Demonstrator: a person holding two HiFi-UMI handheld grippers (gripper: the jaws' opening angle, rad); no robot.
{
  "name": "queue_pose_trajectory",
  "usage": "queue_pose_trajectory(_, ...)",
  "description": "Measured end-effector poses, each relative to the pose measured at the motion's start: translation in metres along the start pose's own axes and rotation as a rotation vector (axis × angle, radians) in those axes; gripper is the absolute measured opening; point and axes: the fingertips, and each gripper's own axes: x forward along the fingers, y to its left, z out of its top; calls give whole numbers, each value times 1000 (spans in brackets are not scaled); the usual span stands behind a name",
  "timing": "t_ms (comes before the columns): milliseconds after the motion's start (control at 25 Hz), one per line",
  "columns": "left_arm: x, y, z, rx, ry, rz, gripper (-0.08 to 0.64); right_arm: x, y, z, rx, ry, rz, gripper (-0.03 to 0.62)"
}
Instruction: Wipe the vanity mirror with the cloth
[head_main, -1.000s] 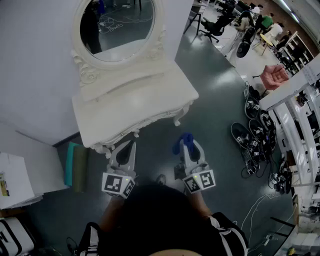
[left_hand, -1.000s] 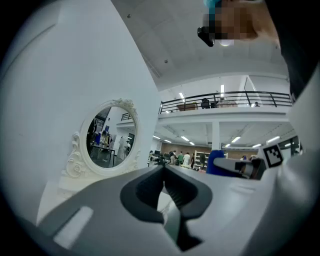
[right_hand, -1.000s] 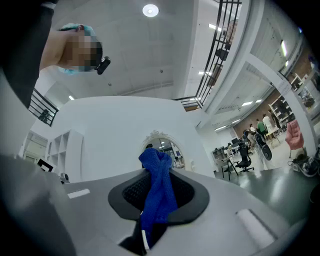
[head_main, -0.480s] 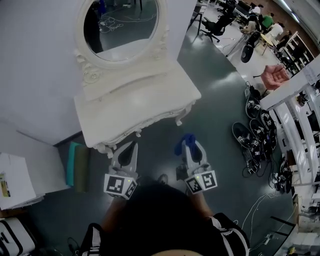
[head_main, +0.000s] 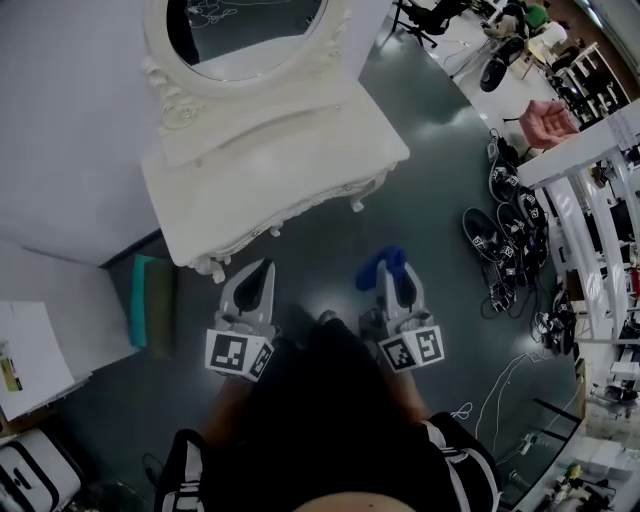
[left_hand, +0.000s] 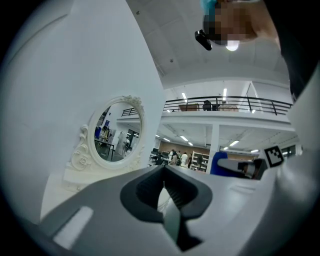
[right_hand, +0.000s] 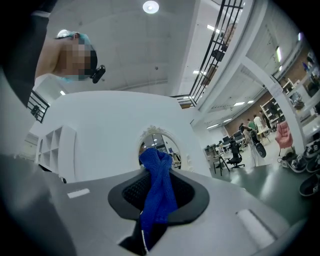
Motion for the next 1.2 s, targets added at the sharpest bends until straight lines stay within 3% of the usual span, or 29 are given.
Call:
queue_pose_trajectory(280, 14, 9, -11, -34, 8, -1, 11, 15, -20, 3, -22, -11, -39, 66)
queue_pose_trajectory(560, 67, 35, -7, -16, 2, 63, 11, 76, -56, -10, 21, -15, 3, 66)
queue_pose_trajectory(800, 128, 50, 19, 22, -80, 166, 11, 146, -109, -4, 53, -14, 55, 64)
queue_pose_trajectory(1200, 205, 57, 35, 67, -89, 263, 11, 238, -165, -9, 65, 33, 149, 66)
